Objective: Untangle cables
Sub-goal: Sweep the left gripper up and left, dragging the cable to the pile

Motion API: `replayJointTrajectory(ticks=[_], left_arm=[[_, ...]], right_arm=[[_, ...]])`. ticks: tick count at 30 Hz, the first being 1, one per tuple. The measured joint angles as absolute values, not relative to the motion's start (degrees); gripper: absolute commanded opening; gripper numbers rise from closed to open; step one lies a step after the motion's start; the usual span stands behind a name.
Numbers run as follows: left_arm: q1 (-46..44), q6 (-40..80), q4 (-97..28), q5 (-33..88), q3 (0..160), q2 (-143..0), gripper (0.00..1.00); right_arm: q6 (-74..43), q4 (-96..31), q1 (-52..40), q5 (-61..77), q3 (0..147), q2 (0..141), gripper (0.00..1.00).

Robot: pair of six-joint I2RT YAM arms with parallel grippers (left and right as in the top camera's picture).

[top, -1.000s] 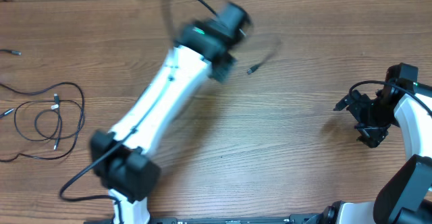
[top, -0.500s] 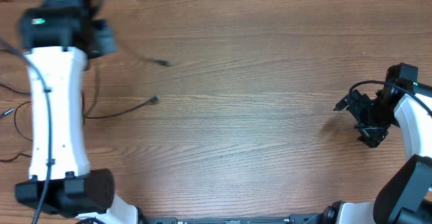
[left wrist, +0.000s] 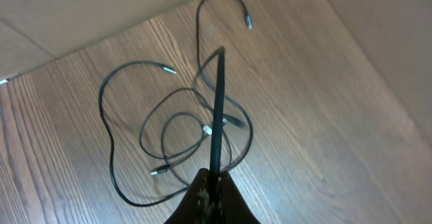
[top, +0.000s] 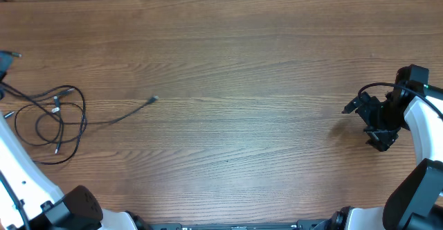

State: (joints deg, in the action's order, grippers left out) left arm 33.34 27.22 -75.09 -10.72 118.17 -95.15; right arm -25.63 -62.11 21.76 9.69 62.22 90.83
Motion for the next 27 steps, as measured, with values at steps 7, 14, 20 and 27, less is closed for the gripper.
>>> replayJointTrajectory(ticks=[7,14,20,27], left_arm=[[34.6,28.4,-75.0,-8.1,118.2,-94.6,0.24],[34.7,28.6,-76.0,-3.5,118.2,-94.6,1.0],[34.6,28.8,-77.5,0.1,118.2,-94.6,1.0],[31.9,28.6,-78.3,1.4,118.2,-94.6,0.99]], right_arm=[[-25.5,-62.1,21.8,9.7,62.2,90.8,1.0],[-25.5,-62.2,21.8,9.7,62.2,90.8,1.0],[-25.5,-62.1,21.8,9.7,62.2,90.8,1.0],[-25.5,-62.2,21.8,9.7,62.2,90.8,1.0]])
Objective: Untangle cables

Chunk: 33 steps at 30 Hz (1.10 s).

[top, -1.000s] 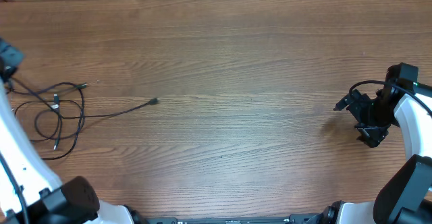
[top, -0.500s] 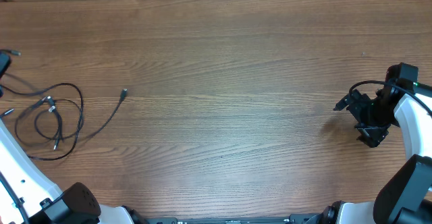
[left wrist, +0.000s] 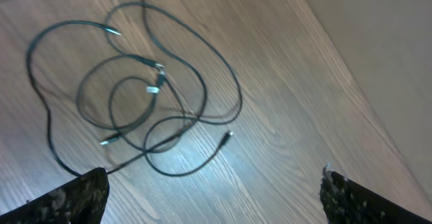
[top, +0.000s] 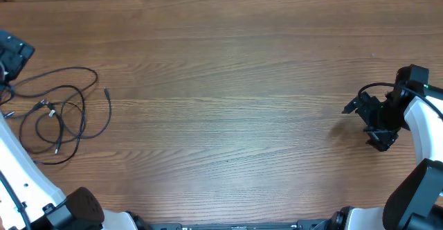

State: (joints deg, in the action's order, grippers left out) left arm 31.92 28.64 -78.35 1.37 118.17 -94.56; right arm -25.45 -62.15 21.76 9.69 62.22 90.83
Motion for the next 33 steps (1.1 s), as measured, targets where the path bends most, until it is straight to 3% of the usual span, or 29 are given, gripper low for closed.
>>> replayJointTrajectory(ticks=[15,23,33], left_arm=[[16.3,22.5,-79.6,1.6,118.0,-94.6,1.0],[4.7,19.1,-79.7,2.9,111.6,-95.3,0.99],[-3.9,15.7,-82.8,3.5,99.4,-100.4,1.0]], right_arm=[[-23.4,-59.9,19.7,15.7,62.2,90.8,1.0],[-17.3,-54.4,4.4,20.7,62.2,90.8,1.0],[-13.2,-52.1,-12.5,13.6,62.2,90.8,1.0]])
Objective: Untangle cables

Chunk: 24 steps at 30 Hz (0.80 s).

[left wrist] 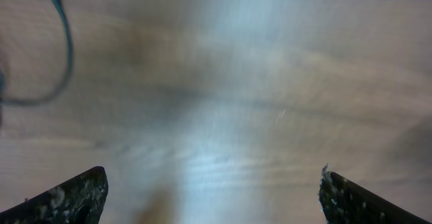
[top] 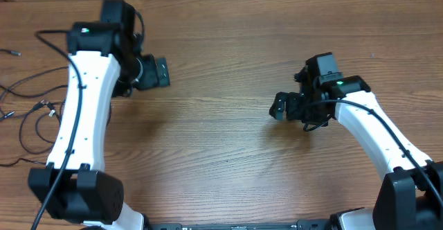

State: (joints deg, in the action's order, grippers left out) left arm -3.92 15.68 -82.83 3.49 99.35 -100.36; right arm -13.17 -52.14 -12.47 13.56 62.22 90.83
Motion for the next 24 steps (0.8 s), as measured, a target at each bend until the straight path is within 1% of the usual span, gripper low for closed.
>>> replayJointTrajectory(ticks=[5,13,19,24], left_arm=[[-4.3,14.8,-86.8,3.5,94.8,-101.8,0.99],[-4.3,14.6,-93.9,3.5,93.8,-101.8,0.98],[-4.3,14.6,-91.6,3.5,88.5,-100.5,0.97],[-4.3,14.6,-85.2,3.6,79.3,-94.1,0.97]], right_arm=[[-12.2,-54.8,-13.0,10.9,62.6,90.8,1.0],[-12.0,-57.7,-12.4,9.6,63.5,88.0,1.0],[-12.8,-59.2,-12.4,6.2,63.6,78.8,1.0],[-13.3,-58.8,-12.4,3.3,62.8,71.5,1.0]])
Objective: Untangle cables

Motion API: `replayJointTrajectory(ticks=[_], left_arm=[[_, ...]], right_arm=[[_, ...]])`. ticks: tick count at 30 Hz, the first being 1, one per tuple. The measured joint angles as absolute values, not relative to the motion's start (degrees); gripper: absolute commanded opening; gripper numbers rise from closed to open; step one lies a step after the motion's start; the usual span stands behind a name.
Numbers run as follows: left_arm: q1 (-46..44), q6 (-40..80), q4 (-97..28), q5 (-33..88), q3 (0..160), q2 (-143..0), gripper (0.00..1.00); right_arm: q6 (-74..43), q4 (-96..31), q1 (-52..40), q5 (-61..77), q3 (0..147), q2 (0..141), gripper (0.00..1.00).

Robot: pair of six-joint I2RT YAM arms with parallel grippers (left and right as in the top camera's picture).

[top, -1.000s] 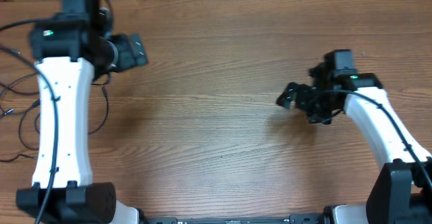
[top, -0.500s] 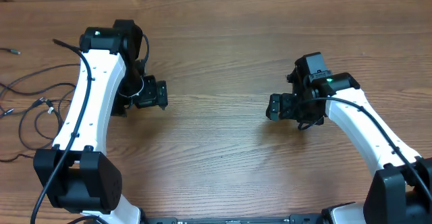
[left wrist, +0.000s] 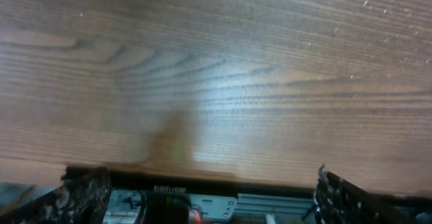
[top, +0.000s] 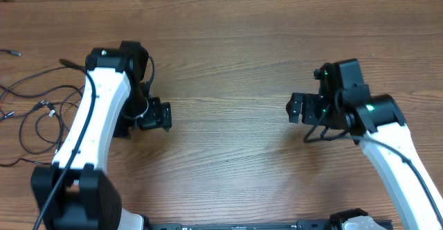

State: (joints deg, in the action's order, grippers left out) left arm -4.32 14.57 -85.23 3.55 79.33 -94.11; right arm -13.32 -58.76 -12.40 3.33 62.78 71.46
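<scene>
Several thin black cables point(top: 43, 111) lie in loose overlapping loops at the table's far left edge, with one plug end point(top: 14, 52) lying apart at the back. My left gripper point(top: 155, 116) hangs over bare wood well right of them. In the left wrist view the left gripper point(left wrist: 209, 178) is open wide, its fingers point(left wrist: 81, 193) in the lower corners with nothing between them. My right gripper point(top: 295, 108) hovers over the table's right half, far from the cables; the overhead view does not show how its jaws stand.
The wooden table point(top: 228, 57) runs from the cables to the right arm. Its front edge point(left wrist: 202, 171) shows in the left wrist view, with the robot's base hardware point(left wrist: 223, 207) just below it.
My left gripper has come from the back of the table toward the front edge, still open. The right gripper has drawn back a little to the right. The cables lie much as before.
At first my left gripper was shut on a black cable above the tangle at far left, one end stretched toward the middle. Then it was open and that cable lay among the loops. Later both arms were near the table's middle; now the left is nearer the front.
</scene>
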Motion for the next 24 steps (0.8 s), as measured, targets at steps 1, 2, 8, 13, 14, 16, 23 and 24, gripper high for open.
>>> replayJointTrajectory(ticks=[1,2,8,13,14,16,23,24], left_arm=[[-4.3,14.6,-83.2,3.7,77.0,-91.8,0.98],[-4.3,14.6,-81.4,3.7,75.0,-89.6,0.97],[-4.3,14.8,-69.7,3.7,63.2,-72.0,0.85],[-4.3,14.6,-60.1,3.5,54.5,-53.5,0.99],[-4.3,14.8,-59.1,3.4,53.3,-49.9,1.0],[-4.4,14.8,-57.6,2.7,51.5,-43.0,0.99],[-4.4,14.8,-56.0,1.9,50.5,-31.5,0.99],[-4.4,14.8,-56.1,1.9,50.5,-31.3,1.0]], right_arm=[[-13.5,-58.0,-12.4,3.0,62.0,69.8,1.0],[-13.5,-56.9,-12.4,2.5,60.9,68.0,1.0],[-13.5,-49.9,-12.4,1.9,51.0,55.3,1.0],[-13.5,-48.7,-12.4,1.5,45.4,42.6,1.0],[-13.5,-49.1,-12.4,1.2,44.8,39.6,1.0],[-13.5,-49.6,-12.4,0.2,44.6,35.6,1.0],[-13.5,-49.9,-12.4,-3.1,44.6,31.3,1.0],[-13.5,-50.0,-12.4,-3.4,44.6,31.3,1.0]])
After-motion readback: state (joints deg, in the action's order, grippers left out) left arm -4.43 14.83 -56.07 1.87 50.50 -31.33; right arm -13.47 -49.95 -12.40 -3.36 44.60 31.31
